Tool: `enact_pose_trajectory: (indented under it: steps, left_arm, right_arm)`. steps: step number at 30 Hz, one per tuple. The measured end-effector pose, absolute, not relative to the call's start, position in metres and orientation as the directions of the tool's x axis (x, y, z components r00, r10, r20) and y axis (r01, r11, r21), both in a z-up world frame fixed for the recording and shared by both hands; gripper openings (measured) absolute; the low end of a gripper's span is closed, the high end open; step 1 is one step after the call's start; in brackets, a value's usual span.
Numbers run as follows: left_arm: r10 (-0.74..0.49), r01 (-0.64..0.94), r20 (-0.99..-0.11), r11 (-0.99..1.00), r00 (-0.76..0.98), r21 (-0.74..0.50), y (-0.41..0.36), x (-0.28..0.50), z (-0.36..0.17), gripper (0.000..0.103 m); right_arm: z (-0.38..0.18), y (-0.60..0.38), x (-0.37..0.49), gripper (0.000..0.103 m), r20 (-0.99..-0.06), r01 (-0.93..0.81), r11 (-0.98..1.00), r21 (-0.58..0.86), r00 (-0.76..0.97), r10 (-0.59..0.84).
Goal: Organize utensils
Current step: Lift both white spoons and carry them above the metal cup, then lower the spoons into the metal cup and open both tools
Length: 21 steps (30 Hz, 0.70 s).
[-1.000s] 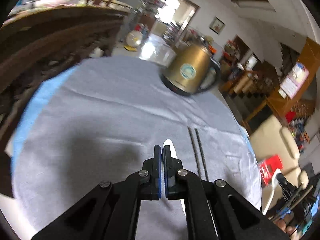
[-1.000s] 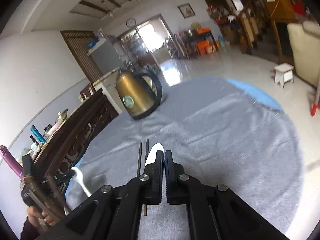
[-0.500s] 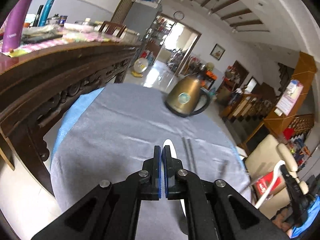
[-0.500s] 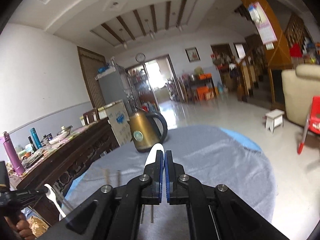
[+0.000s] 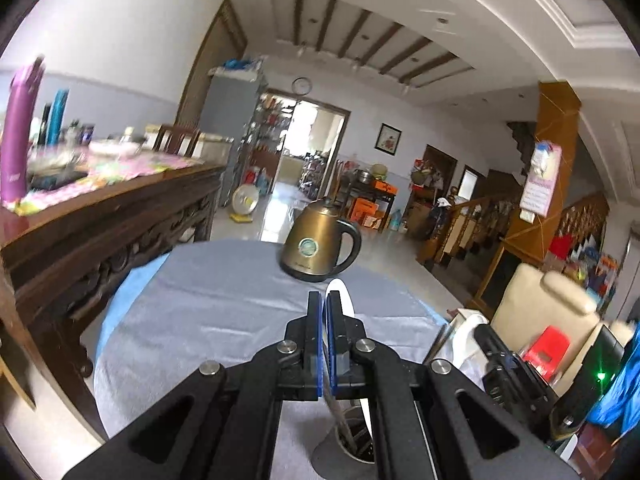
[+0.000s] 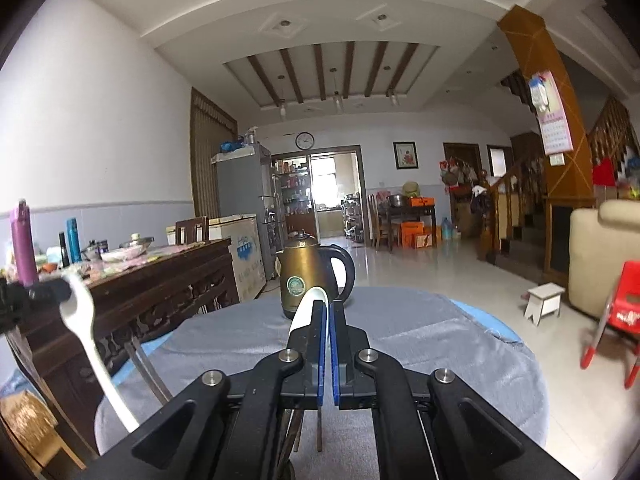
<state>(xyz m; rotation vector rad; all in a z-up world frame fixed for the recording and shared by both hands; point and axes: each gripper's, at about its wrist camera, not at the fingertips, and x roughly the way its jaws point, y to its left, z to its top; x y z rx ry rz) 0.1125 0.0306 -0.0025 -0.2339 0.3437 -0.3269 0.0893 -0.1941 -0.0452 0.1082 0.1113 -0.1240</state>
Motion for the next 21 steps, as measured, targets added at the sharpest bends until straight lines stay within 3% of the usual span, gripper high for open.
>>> enact_pose_trajectory:
  steps: [12,21]
  left_arm:
    - [-0.291,0.284,-0.208,0.957,0.934,-0.063,-0.017,0.092,-0.021,0.002]
    - [-0.294,0.306,-0.275,0.952,0.916,0.003,-0.031,0.085,-0.043,0.002]
  right_arm:
    - [-0.078,-0.170,0.086,0.003,-0.057,0.141,0.989,-0.042,0.988,-0.143]
    - [-0.088,-0.174,0.081,0.003,-0.103,0.092,0.994,-0.056,0.990,-0.098]
